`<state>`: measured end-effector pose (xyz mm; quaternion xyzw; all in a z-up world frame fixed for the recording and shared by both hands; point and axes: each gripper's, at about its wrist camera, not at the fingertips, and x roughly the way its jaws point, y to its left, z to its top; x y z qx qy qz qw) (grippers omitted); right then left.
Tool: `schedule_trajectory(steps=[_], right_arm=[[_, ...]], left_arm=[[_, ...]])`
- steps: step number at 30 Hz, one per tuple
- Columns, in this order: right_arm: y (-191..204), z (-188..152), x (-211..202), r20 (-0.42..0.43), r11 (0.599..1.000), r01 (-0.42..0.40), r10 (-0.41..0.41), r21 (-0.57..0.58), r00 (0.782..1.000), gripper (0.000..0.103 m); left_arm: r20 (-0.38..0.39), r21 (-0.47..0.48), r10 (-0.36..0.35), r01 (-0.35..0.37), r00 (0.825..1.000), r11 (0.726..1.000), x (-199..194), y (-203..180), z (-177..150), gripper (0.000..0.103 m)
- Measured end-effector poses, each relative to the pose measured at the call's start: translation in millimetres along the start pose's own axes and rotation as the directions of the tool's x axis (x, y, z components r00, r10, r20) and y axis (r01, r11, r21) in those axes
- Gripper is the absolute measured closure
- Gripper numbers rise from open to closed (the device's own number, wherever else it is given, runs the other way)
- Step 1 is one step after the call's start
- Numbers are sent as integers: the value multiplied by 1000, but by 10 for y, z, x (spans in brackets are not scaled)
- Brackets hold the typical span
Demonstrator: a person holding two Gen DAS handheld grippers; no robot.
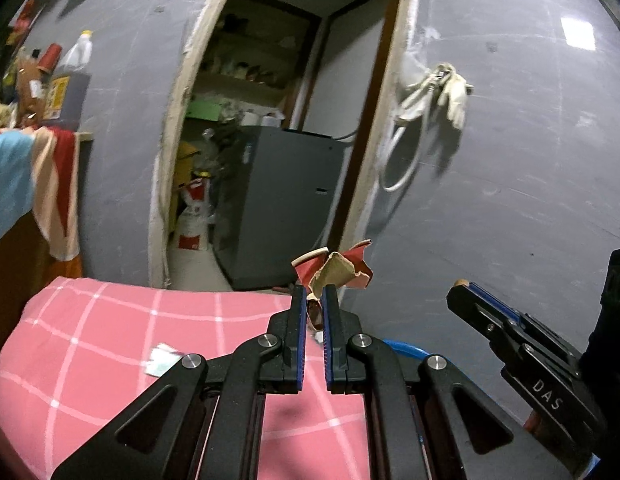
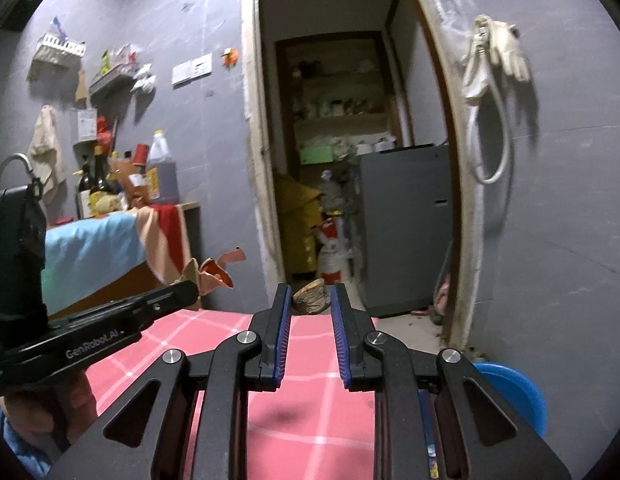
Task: Collect trash
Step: 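Lift the brown shell with the left gripper over the blue basin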
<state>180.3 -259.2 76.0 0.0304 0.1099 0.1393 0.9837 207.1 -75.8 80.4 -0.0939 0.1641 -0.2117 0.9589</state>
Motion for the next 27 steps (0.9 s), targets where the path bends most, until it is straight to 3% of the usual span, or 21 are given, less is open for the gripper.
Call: schedule_trajectory(steps=[13,27], right_arm=[[-599,-81,-426,30,989,145,-146,40,989,85],[-1159,-455,-437,-51,966,231,-227,114,973,85]], left_arm=[[-40,99,-93,97,995,990,296,-753,-138,98],[-176,152,-124,151,977,977,837,-1174,-462,98]])
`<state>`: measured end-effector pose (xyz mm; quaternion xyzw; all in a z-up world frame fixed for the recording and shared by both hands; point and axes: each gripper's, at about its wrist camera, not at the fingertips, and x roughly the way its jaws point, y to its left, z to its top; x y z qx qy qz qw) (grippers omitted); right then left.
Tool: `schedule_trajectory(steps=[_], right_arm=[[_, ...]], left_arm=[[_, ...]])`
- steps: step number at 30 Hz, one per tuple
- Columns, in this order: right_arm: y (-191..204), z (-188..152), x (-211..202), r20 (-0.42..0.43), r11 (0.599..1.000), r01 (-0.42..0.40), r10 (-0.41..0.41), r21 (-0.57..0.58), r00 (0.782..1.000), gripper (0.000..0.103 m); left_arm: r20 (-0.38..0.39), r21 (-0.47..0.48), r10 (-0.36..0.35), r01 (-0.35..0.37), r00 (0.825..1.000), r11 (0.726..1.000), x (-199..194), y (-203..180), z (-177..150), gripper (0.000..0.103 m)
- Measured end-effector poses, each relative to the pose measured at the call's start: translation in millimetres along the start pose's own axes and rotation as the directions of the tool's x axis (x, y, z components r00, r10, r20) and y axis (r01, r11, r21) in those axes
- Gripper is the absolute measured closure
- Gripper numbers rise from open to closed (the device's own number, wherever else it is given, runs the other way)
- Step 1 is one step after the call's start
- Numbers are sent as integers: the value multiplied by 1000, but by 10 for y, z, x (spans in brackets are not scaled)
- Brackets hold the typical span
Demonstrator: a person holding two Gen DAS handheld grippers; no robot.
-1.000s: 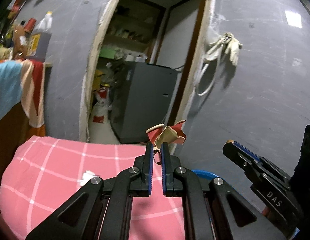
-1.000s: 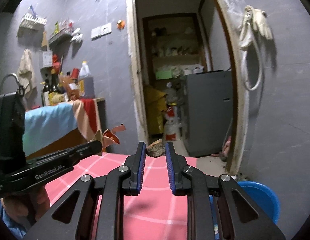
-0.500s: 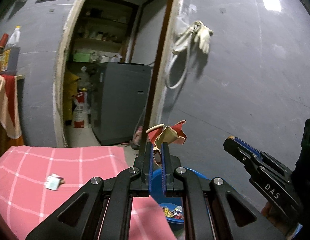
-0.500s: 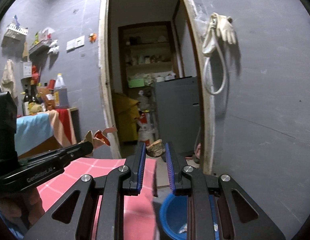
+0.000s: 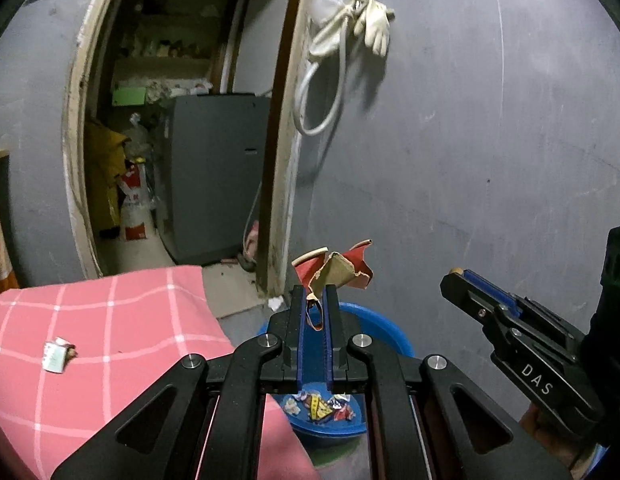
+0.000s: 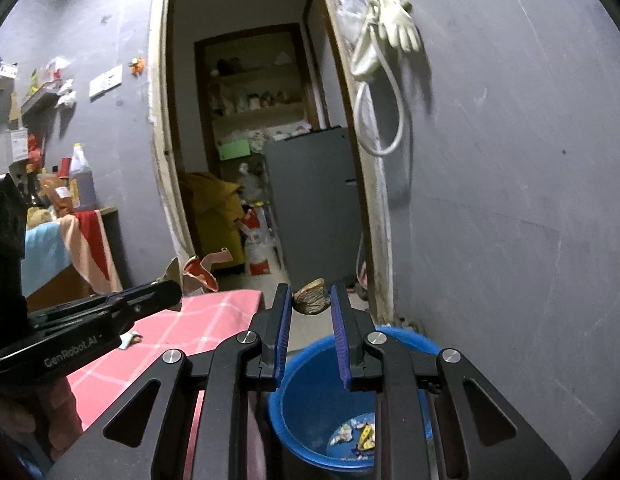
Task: Collect trash
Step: 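Lift the brown shell with the left gripper over the blue basin, then open the left gripper to drop the shell into the basin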
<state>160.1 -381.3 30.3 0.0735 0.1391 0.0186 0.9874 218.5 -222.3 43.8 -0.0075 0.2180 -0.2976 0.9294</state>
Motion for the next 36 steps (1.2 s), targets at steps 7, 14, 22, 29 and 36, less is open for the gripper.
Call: schedule_trajectory(steps=[7,14,22,29,36], right_arm=[[-205,-200,181,-71,999,21,-18,38,997,85],[-368,-427,401,-171,996,38,-24,84,985,85],[-460,-604,600,-269,992,49,-16,115,963,84],[-483,-657,692,-314,990,58,-15,129,949,84],[-477,-658,722,-330,989,72,-26,130,944,83]], left_arm=[[-105,-25,-6,3,994,1000,418,5,-198,98],[-217,-56,-9,-3,976,998,803,111,-422,98],[-323,-105,-29,-6,946,994,1138,246,-639,98],[-362,-136,-40,-11,932,991,1218,318,-712,97],[-386,-163,-67,3,920,987,1226,339,-688,95]])
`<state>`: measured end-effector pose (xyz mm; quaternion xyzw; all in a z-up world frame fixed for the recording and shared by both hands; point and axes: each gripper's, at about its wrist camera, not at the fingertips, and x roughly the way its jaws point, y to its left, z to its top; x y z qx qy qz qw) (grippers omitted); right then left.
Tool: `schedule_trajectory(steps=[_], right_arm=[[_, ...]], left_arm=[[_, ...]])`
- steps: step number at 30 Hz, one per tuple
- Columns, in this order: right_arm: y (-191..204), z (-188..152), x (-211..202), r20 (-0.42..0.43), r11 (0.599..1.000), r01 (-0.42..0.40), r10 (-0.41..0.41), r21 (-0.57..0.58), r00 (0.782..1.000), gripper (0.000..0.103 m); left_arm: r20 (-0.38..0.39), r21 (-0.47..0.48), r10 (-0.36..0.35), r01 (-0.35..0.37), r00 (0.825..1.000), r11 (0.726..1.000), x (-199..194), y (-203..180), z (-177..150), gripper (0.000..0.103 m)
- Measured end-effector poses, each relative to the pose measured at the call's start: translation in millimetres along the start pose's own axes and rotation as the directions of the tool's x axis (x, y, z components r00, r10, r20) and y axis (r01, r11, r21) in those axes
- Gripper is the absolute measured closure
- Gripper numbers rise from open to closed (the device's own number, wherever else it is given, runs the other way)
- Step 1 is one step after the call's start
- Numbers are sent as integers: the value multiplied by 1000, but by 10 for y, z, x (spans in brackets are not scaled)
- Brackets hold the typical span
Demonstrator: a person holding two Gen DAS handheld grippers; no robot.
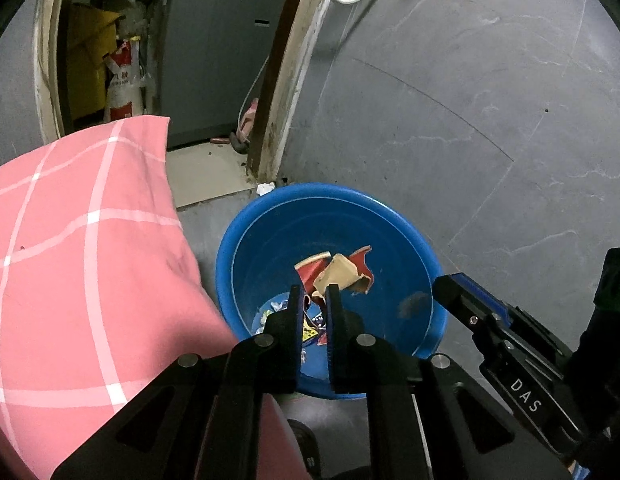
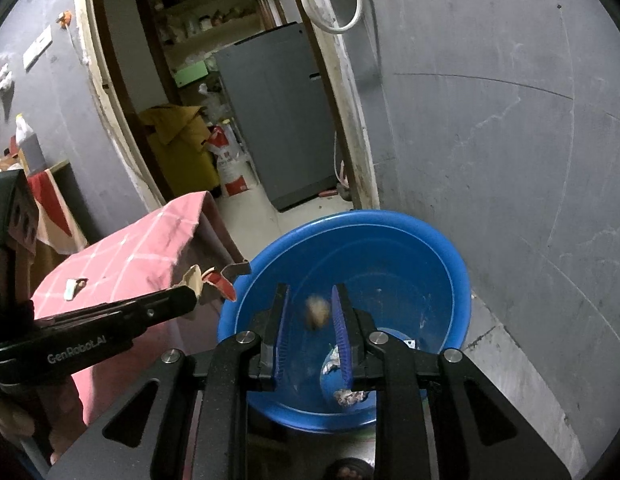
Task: Collect trash
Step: 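Open the left gripper to drop the shell into the basin, then move both open grippers back over the white wrapper on the cloth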
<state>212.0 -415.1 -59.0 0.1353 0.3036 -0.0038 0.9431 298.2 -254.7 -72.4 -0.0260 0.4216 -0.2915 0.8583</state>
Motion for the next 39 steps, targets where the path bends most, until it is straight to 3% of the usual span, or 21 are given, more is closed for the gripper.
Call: schedule_trajectory(steps=[7,14,25,32,34,39], right_arm=[[37,40,-53,14,1000,10,-10,-2,1000,74],[151,109,-195,53,1000,16,-16,-16,998,69],[221,228,-489,128,998,54,-49,-35,991,60],[346,318,-712,211,997,52,-38,-58,977,48],[403,342,-778,237,997,46,-29,-64,971,29],[583,383,-957,300,996,20,6,-86,954,20]], left_arm=[[10,-6,-3,3,1000,1000,-35,7,25,92],[50,-29,-9,11,999,1000,-178,43,67,81],[126,-28,-25,29,992,999,-412,-48,264,80],[225,-31,-19,27,974,999,-765,-35,290,63],[263,-30,-7,15,965,999,-922,-8,284,55],[365,-56,47,-29,930,998,-1349,146,227,28]])
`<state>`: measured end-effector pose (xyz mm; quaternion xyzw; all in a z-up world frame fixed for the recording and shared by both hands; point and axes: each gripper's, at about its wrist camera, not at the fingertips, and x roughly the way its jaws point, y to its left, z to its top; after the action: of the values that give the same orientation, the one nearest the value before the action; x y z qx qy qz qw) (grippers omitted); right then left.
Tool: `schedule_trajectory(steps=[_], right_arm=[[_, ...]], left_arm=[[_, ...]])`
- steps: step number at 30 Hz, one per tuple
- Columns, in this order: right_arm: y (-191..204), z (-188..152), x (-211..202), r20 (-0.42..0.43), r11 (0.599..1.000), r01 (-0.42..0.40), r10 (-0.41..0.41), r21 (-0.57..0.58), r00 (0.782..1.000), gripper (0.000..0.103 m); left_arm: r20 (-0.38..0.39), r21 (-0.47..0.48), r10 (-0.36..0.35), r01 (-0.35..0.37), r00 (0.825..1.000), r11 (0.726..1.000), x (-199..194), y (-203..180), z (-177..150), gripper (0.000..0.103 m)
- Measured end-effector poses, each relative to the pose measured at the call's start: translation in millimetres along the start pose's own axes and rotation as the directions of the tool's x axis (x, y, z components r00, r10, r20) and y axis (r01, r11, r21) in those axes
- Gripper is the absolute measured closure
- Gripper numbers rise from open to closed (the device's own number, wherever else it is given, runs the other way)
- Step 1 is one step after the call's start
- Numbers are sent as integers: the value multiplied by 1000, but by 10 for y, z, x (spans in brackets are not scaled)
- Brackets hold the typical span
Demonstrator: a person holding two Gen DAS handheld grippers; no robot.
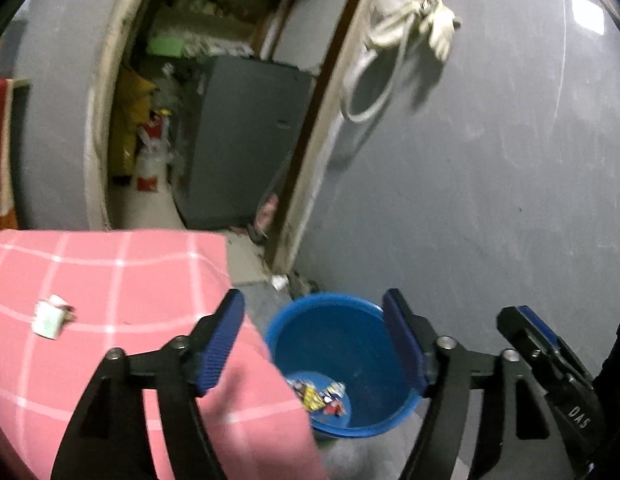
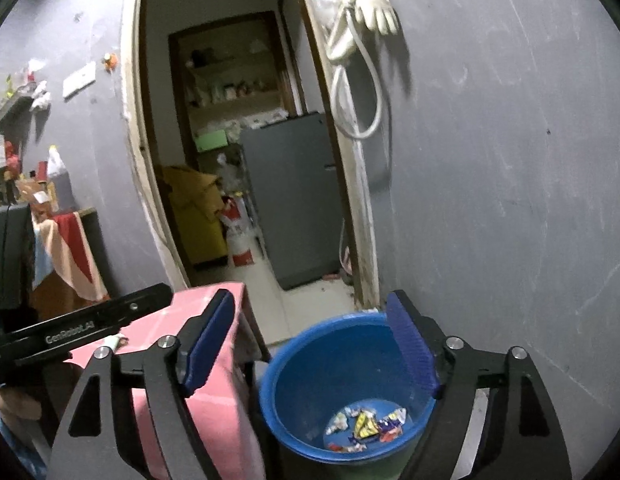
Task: Collect trash
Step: 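Move both open grippers back over the white wrapper on the cloth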
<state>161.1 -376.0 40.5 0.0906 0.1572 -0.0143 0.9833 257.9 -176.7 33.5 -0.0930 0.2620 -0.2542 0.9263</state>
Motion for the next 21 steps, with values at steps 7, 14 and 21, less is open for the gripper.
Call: schedule_trajectory(steps=[7,14,21], right_arm=[[290,108,-121,73,998,-66,67,-8,995,0],[681,157,-144,111,990,-136,140,-46,984,0],[1051,140,-163,147,972,-217,228,-87,962,0]], left_arm=[[123,-25,83,-80,989,996,-585,324,85,7],[243,-39,160,-155,957,987,-1139,576,84,5],[325,-36,254,-256,911,966,-1580,791,-40,4]])
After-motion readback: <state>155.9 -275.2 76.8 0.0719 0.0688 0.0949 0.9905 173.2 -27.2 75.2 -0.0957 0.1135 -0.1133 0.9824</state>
